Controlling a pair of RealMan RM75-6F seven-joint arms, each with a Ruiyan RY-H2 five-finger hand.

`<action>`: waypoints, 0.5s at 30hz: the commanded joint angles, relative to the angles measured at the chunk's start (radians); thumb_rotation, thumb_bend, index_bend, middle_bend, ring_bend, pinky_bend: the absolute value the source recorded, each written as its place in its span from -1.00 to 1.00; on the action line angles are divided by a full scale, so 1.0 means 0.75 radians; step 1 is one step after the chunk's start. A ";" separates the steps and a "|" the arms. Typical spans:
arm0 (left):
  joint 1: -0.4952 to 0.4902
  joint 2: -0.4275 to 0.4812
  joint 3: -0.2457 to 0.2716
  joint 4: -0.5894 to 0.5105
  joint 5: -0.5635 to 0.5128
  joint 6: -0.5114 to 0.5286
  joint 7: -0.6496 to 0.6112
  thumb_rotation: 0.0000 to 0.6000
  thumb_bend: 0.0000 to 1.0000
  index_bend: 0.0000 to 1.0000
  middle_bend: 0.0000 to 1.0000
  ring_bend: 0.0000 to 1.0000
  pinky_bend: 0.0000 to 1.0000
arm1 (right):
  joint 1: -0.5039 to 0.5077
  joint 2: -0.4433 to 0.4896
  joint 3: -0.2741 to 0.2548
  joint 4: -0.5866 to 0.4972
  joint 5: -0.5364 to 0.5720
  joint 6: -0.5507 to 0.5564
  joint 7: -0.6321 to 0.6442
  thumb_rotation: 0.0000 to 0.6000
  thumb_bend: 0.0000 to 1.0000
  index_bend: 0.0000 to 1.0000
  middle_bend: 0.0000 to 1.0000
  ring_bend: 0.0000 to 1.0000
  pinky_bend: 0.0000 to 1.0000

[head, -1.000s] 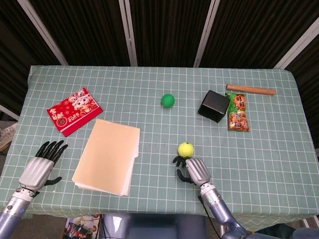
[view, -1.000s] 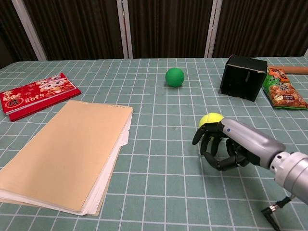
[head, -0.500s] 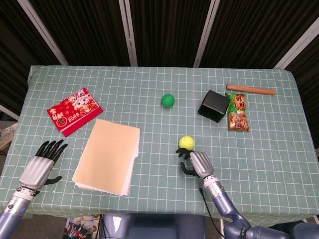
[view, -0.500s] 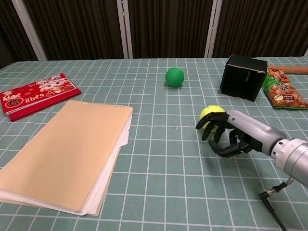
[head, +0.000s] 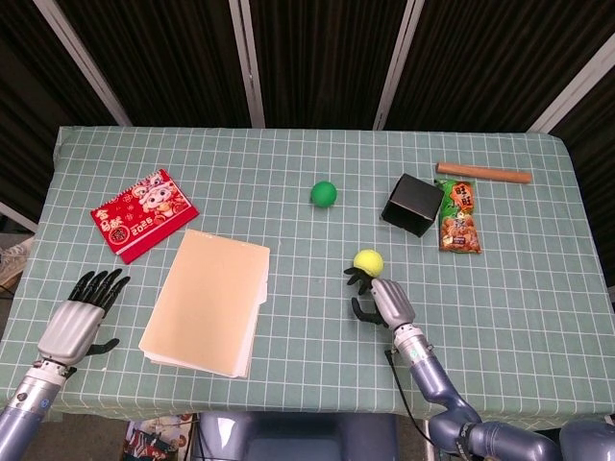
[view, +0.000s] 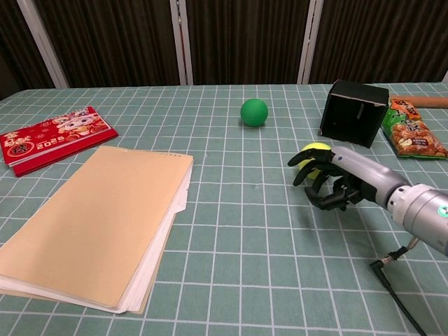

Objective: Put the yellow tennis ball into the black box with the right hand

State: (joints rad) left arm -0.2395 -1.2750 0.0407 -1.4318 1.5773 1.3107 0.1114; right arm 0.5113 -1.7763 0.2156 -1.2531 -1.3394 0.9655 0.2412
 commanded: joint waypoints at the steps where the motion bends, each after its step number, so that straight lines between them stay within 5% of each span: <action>1: 0.000 -0.001 -0.001 0.001 -0.002 -0.001 -0.001 1.00 -0.87 -1.00 -1.00 -1.00 -1.00 | 0.015 0.000 0.013 0.017 0.018 -0.018 0.016 1.00 0.14 -0.59 -0.33 -0.16 0.39; 15: -0.005 -0.008 -0.004 0.002 -0.022 -0.017 0.010 1.00 -0.87 -1.00 -1.00 -1.00 -1.00 | 0.071 -0.001 0.059 0.097 0.069 -0.050 0.063 1.00 0.14 -0.65 -0.41 -0.22 0.38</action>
State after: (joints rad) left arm -0.2434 -1.2808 0.0376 -1.4302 1.5614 1.2978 0.1189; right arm 0.5624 -1.7778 0.2581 -1.1826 -1.2892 0.9299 0.2870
